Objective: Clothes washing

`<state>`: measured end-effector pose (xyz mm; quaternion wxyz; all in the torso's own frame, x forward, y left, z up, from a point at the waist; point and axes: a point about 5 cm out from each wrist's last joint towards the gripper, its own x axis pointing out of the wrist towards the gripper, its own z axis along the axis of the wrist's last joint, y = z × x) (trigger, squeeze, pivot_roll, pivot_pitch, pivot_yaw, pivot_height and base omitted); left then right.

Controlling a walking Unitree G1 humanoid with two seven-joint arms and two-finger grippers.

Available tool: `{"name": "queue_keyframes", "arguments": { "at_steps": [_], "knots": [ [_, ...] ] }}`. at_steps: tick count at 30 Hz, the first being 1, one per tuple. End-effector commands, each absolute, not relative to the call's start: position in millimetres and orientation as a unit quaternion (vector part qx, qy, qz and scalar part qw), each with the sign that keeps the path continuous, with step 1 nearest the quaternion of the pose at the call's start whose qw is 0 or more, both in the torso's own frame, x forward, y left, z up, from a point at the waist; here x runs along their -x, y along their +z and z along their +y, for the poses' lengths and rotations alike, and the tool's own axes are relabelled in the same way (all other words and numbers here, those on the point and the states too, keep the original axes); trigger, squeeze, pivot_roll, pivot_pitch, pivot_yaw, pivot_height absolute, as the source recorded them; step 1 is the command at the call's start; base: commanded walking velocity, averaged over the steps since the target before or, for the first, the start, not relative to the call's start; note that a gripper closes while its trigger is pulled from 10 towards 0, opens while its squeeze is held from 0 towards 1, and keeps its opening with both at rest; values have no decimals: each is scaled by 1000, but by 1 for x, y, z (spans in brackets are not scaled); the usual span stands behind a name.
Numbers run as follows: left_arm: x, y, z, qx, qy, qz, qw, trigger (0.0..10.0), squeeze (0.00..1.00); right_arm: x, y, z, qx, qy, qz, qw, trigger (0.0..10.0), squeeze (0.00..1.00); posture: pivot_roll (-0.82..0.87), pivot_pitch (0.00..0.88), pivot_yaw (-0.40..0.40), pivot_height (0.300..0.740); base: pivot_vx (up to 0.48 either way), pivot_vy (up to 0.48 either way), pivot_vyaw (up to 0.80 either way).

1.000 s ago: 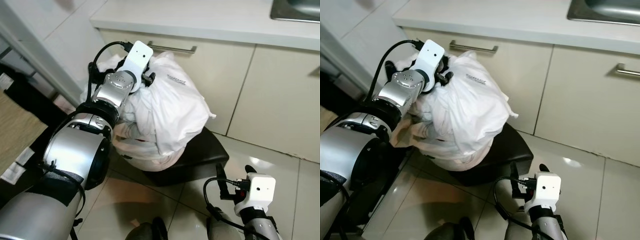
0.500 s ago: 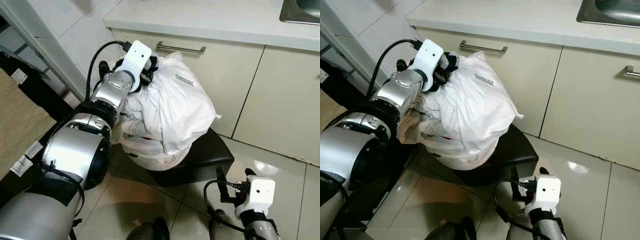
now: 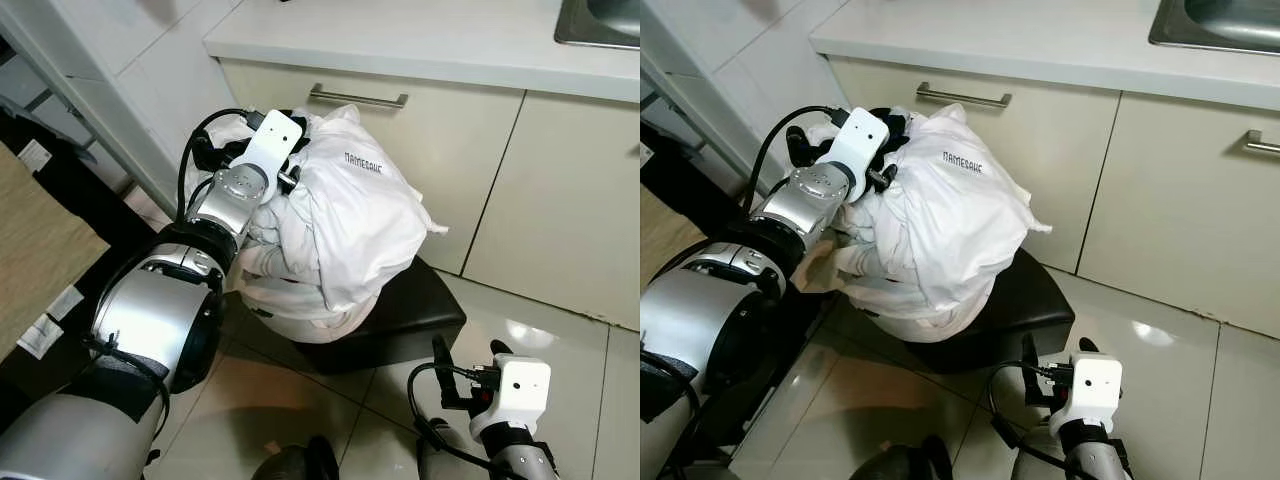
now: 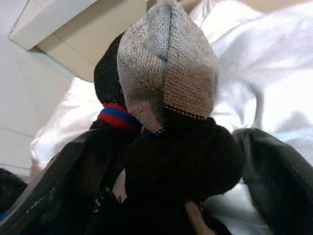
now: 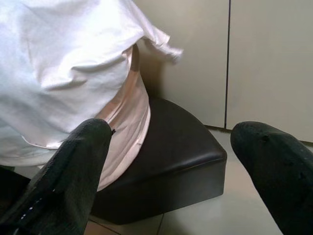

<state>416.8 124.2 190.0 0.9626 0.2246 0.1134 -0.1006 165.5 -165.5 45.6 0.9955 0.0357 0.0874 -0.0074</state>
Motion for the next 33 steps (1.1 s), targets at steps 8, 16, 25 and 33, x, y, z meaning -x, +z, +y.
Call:
{"name": "queue_keyframes", "arguments": {
  "at_steps": [8, 16, 25, 33],
  "knots": [
    [-414, 179, 132, -222, -100, 133, 961, 10000, 1000, -166, 42, -160, -44, 4, 100, 994, 10000, 537, -359, 159, 238, 740, 0, 0, 0],
    [-413, 176, 132, -202, -103, 137, 964, 0, 0, -166, 41, -160, -42, 5, 103, 994, 10000, 537, -364, 162, 237, 740, 0, 0, 0],
    [-413, 174, 133, -178, -99, 143, 969, 0, 0, -166, 41, -160, -42, 5, 103, 994, 10000, 537, -362, 162, 238, 740, 0, 0, 0],
    [-413, 176, 136, -187, -100, 138, 967, 0, 0, -166, 40, -159, -43, 6, 106, 993, 10000, 537, -357, 162, 236, 740, 0, 0, 0]
  ]
}}
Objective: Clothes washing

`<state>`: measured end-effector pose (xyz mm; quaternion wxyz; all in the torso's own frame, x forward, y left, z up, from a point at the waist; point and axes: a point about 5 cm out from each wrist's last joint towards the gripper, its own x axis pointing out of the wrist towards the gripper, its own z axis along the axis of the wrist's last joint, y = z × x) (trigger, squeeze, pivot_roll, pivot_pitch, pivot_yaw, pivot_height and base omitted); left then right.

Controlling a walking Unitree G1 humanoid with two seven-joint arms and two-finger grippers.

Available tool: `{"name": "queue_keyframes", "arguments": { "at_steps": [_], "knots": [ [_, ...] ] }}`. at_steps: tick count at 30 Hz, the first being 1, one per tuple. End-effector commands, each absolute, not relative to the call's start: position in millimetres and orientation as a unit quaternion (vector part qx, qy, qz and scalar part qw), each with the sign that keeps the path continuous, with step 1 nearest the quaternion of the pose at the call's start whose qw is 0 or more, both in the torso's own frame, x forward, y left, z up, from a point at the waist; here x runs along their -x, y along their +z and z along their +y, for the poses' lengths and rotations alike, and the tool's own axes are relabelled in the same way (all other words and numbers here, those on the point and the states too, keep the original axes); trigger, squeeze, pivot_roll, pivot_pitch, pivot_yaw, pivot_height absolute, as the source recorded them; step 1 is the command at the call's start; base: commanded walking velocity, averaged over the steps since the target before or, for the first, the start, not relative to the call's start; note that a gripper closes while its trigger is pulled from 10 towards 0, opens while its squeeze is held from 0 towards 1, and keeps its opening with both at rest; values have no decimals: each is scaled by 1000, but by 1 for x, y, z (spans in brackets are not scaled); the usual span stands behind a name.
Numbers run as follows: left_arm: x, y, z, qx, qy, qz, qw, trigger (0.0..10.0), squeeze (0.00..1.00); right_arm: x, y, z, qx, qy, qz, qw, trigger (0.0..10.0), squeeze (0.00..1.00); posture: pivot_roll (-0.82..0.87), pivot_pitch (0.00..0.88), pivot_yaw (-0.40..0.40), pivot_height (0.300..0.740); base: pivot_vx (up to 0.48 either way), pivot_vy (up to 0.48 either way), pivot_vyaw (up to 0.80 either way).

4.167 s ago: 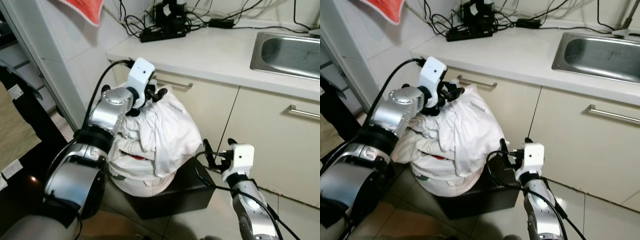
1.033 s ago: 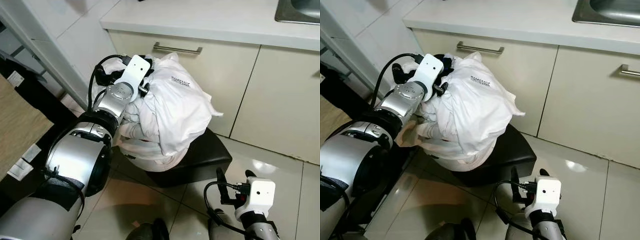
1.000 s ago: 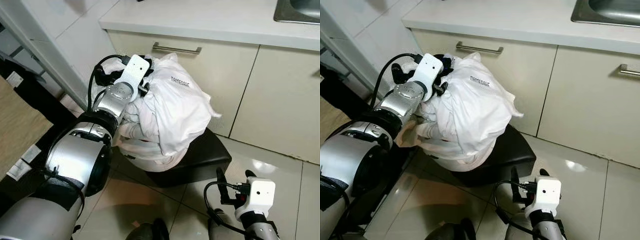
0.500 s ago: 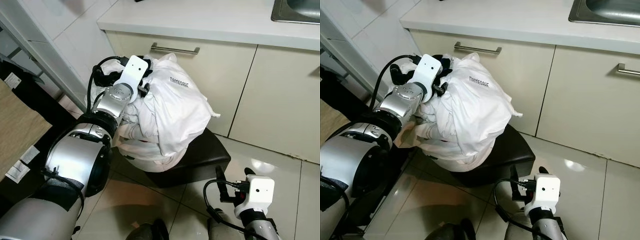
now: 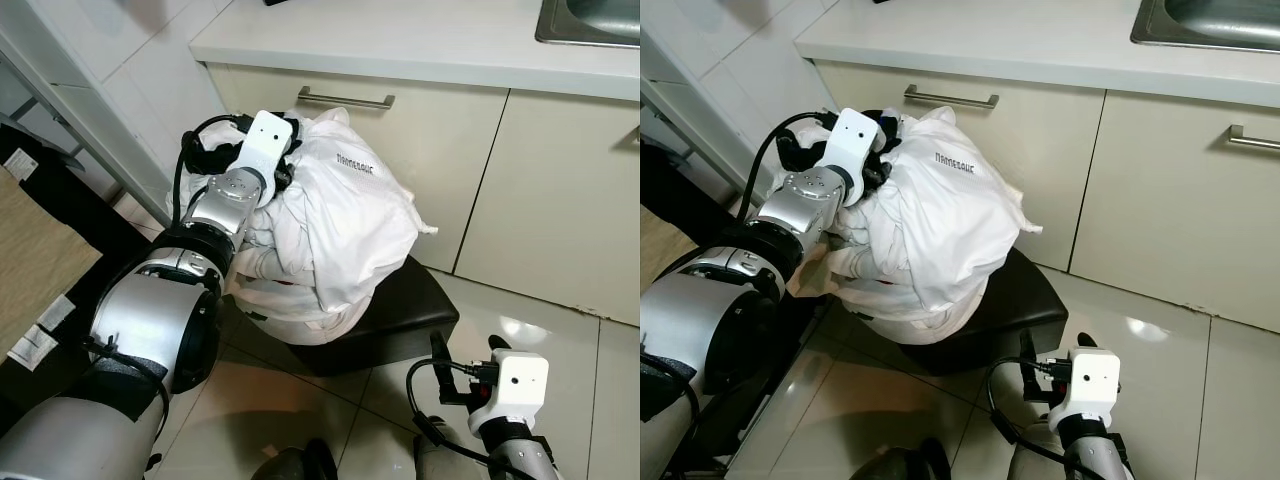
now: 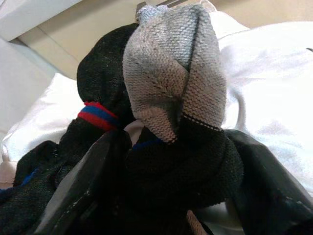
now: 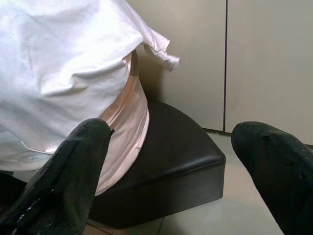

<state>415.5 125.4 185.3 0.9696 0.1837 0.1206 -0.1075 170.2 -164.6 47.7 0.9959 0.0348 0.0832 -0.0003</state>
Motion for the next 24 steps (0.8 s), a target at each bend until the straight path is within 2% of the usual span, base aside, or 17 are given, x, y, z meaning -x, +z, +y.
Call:
{"name": "queue_keyframes", "arguments": {
  "at_steps": [1, 16, 24],
  "knots": [
    [-413, 176, 136, -188, -100, 138, 967, 0, 0, -167, 40, -159, -43, 6, 106, 993, 10000, 541, -356, 160, 236, 740, 0, 0, 0],
    [-418, 196, 139, -203, -100, 104, 968, 0, 0, -170, 40, -161, -39, 9, 105, 994, 10000, 537, -356, 148, 233, 740, 0, 0, 0],
    [-420, 204, 151, -170, -86, 85, 978, 0, 0, -173, 39, -162, -37, 14, 106, 994, 10000, 537, -341, 139, 219, 740, 0, 0, 0]
  ]
}}
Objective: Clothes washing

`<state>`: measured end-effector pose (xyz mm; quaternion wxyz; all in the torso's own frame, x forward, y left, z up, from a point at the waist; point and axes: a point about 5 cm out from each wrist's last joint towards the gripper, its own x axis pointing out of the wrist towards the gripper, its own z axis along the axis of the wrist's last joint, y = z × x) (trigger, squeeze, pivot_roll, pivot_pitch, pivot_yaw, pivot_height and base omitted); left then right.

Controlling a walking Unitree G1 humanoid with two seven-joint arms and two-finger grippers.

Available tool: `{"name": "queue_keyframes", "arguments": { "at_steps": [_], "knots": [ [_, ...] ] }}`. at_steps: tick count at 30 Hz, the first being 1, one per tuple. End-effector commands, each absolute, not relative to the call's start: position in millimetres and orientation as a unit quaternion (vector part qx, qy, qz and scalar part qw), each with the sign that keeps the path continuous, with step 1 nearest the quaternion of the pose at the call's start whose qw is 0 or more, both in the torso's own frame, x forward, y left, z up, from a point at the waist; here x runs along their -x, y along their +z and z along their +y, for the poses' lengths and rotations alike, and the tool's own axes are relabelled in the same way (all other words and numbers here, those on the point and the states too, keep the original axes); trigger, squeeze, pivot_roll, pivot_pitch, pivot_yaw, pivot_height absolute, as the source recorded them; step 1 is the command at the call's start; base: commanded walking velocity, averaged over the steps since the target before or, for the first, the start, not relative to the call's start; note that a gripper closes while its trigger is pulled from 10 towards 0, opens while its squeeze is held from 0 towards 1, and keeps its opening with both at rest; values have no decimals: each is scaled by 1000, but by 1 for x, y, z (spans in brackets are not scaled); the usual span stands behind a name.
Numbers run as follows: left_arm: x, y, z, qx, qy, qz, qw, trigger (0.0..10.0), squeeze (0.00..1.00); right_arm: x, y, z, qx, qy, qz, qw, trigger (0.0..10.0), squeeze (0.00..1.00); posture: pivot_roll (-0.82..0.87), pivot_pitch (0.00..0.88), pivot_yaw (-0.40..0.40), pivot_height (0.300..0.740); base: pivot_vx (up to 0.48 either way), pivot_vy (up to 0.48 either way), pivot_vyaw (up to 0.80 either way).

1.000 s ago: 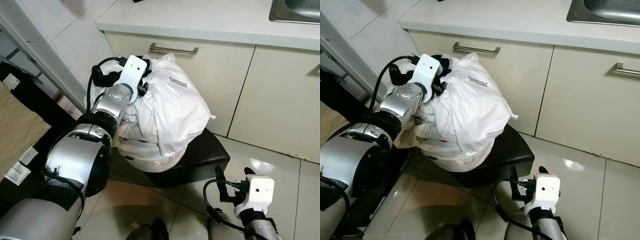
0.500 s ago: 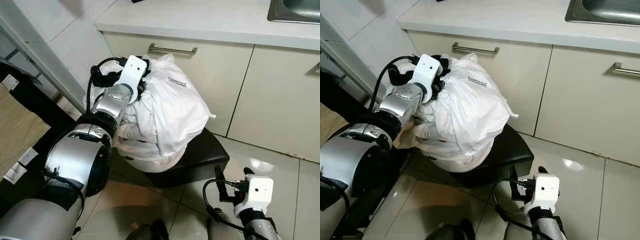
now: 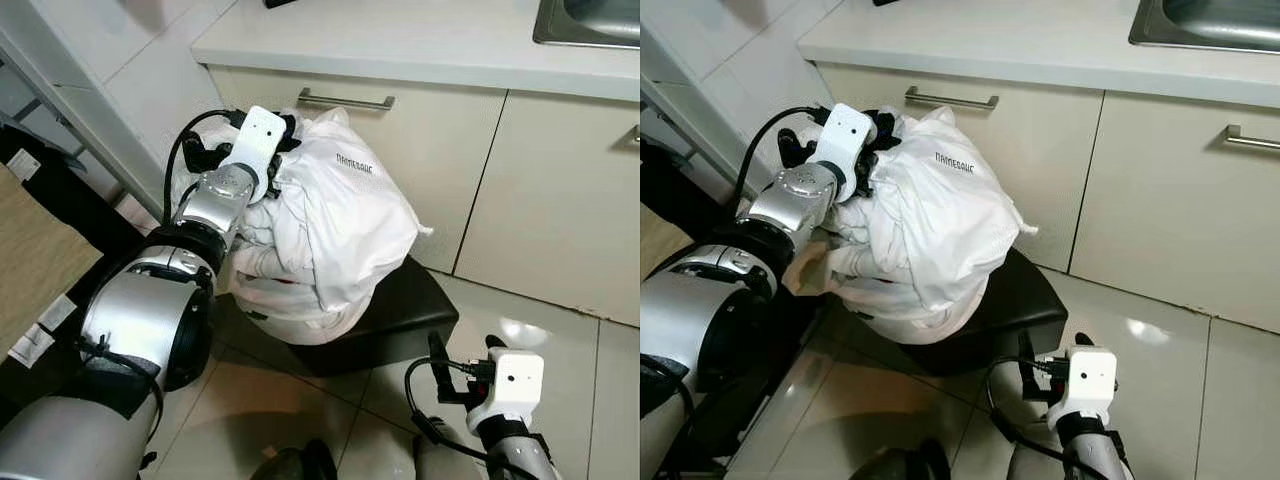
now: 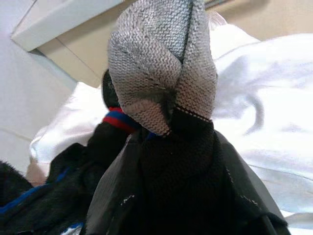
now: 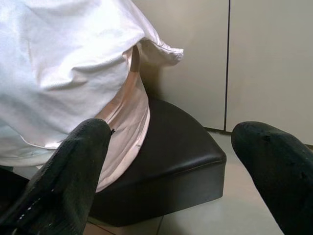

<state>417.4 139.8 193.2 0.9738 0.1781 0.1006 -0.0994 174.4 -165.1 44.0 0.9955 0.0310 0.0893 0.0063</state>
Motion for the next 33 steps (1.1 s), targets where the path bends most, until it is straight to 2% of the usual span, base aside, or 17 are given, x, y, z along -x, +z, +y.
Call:
{"name": "queue_keyframes", "arguments": {
  "at_steps": [1, 9, 20, 25, 33],
  "knots": [
    [-421, 208, 151, -163, -88, 77, 980, 0, 0, -173, 39, -161, -36, 16, 107, 993, 10000, 537, -338, 136, 216, 740, 0, 0, 0],
    [-425, 238, 147, -115, -105, 21, 988, 0, 0, -176, 37, -161, -34, 23, 108, 993, 10000, 537, -331, 132, 207, 740, 0, 0, 0],
    [-426, 252, 149, -41, -114, 4, 993, 0, 0, -176, 37, -160, -33, 26, 109, 993, 10000, 537, -331, 135, 210, 740, 0, 0, 0],
    [-427, 264, 154, 48, -116, -16, 992, 0, 0, -176, 37, -160, -33, 24, 109, 993, 10000, 537, -334, 135, 213, 740, 0, 0, 0],
    [-425, 268, 173, 61, -80, -58, 993, 0, 0, -181, 40, -163, -29, 15, 99, 995, 10000, 537, -332, 121, 216, 740, 0, 0, 0]
  ]
}}
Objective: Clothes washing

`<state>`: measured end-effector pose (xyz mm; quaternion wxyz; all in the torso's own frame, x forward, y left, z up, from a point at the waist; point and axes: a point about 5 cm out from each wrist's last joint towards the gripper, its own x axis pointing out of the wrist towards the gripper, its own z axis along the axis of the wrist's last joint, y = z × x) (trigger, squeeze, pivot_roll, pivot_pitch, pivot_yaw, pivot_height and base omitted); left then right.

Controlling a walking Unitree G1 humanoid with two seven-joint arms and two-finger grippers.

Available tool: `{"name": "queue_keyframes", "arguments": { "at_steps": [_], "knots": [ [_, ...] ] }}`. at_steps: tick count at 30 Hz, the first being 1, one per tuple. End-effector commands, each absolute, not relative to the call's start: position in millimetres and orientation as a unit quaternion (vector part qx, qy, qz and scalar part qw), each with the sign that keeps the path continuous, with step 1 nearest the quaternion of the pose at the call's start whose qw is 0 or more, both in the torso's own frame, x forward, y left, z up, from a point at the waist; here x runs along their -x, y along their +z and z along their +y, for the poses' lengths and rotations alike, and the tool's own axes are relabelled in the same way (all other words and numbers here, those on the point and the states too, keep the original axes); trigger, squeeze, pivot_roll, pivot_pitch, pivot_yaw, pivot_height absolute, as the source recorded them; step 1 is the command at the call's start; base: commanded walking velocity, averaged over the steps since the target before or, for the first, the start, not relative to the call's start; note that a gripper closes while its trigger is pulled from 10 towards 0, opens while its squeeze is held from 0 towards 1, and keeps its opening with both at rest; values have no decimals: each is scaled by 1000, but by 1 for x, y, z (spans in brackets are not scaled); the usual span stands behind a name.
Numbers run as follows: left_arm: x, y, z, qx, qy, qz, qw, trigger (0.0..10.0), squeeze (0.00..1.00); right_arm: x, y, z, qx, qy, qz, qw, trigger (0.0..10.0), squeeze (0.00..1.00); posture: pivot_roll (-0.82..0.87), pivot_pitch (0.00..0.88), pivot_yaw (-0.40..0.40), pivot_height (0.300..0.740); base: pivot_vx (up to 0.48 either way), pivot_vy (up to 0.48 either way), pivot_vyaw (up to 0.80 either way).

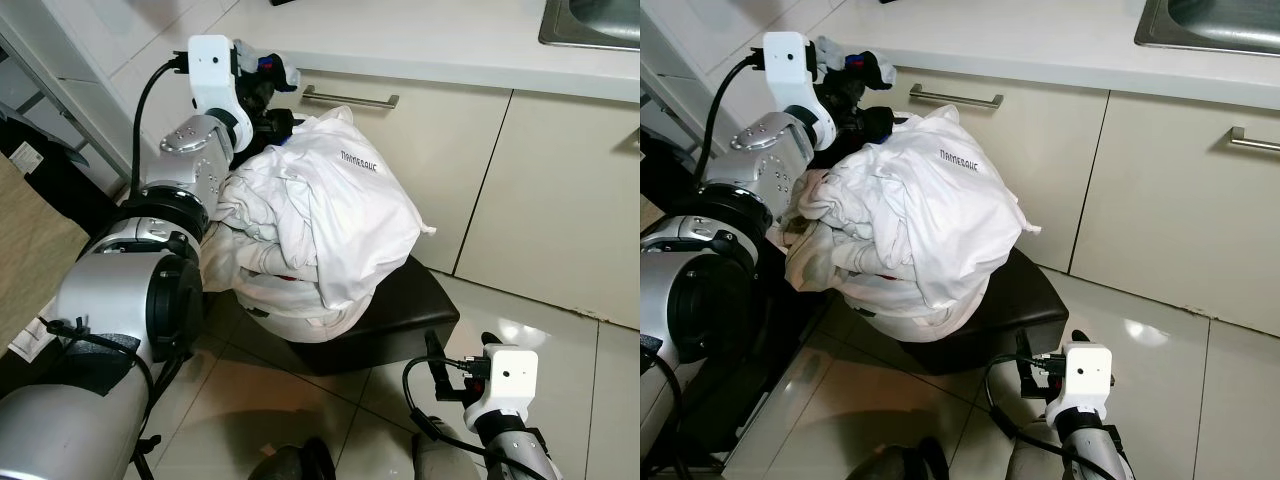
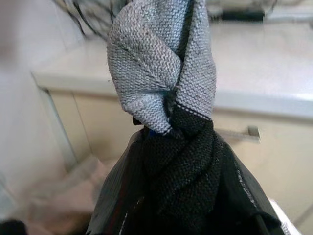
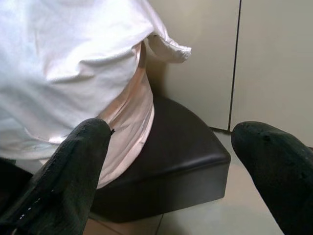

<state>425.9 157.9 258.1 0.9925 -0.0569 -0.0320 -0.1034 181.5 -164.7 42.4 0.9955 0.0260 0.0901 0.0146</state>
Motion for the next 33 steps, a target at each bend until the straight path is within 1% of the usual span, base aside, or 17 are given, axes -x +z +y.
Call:
{"name": "queue_keyframes", "arguments": {
  "at_steps": [1, 5, 6, 9, 10, 12, 14, 16, 17, 19, 20, 22, 28, 30, 31, 32, 33],
  "knots": [
    [-424, 267, 178, 55, -72, -66, 994, 0, 0, -183, 43, -164, -28, 11, 92, 995, 10000, 537, -330, 117, 216, 740, 0, 0, 0],
    [-421, 265, 188, 59, -61, -86, 993, 0, 0, -193, 51, -166, -27, 6, 72, 997, 10000, 537, -320, 101, 211, 740, 0, 0, 0],
    [-419, 264, 190, 56, -65, -102, 991, 0, 0, -200, 57, -167, -24, 4, 56, 998, 10000, 537, -312, 91, 209, 740, 0, 0, 0],
    [-417, 263, 192, 47, -69, -115, 990, 0, 0, -207, 62, -168, -20, -2, 44, 999, 10000, 533, -300, 77, 202, 740, 0, 0, 0],
    [-414, 264, 195, 31, -70, -134, 988, 0, 0, -215, 67, -169, -20, -3, 33, 999, 10000, 529, -290, 65, 194, 740, 0, 0, 0],
    [-411, 265, 198, 17, -71, -148, 986, 0, 0, -222, 72, -168, -18, 3, 23, 1000, 10000, 529, -279, 53, 186, 740, 0, 0, 0],
    [-408, 263, 203, 21, -64, -153, 986, 0, 0, -230, 76, -165, -16, 15, 15, 1000, 10000, 541, -266, 40, 177, 740, 0, 0, 0],
    [-405, 261, 207, 14, -59, -158, 986, 0, 0, -235, 80, -164, -15, 20, 8, 1000, 10000, 545, -256, 29, 169, 740, 0, 0, 800],
    [-401, 256, 211, 10, -52, -159, 986, 0, 0, -243, 85, -162, -15, 26, -2, 1000, 10000, 549, -238, 13, 157, 740, 0, 0, 781],
    [-400, 255, 211, 9, -51, -159, 986, 0, 0, -246, 86, -162, -15, 27, -4, 999, 10000, 561, -238, 13, 157, 740, 0, 0, 763],
    [-395, 248, 218, 0, -38, -154, 987, 0, 0, -253, 89, -159, -18, 37, -10, 999, 10000, 565, -216, 0, 141, 740, 0, 0, 750],
    [-388, 239, 221, -5, -26, -146, 989, 0, 0, -258, 91, -156, -19, 47, -13, 999, 10000, 569, -201, 0, 132, 740, 0, 0, 741],
    [-379, 221, 216, -10, -12, -128, 992, 0, 0, -266, 91, -151, -24, 58, -14, 998, 10000, 576, -178, 0, 119, 740, 0, 0, 732],
    [-369, 204, 204, -24, -14, -109, 994, 0, 0, -272, 91, -148, -27, 67, -15, 997, 10000, 580, -163, 0, 110, 740, 0, 0, 716],
    [-369, 204, 204, -24, -14, -109, 994, 0, 0, -272, 91, -148, -27, 67, -15, 997, 10000, 580, -163, 0, 110, 740, 0, 0, 712],
    [-363, 196, 196, -34, -20, -102, 994, 0, 0, -274, 91, -146, -28, 69, -16, 997, 10000, 584, -161, 0, 107, 740, 0, 0, 706],
    [-354, 184, 183, -31, -30, -88, 995, 0, 0, -277, 92, -146, -30, 72, -17, 997, 10000, 592, -156, 0, 100, 740, 0, 0, 706]
  ]
}}
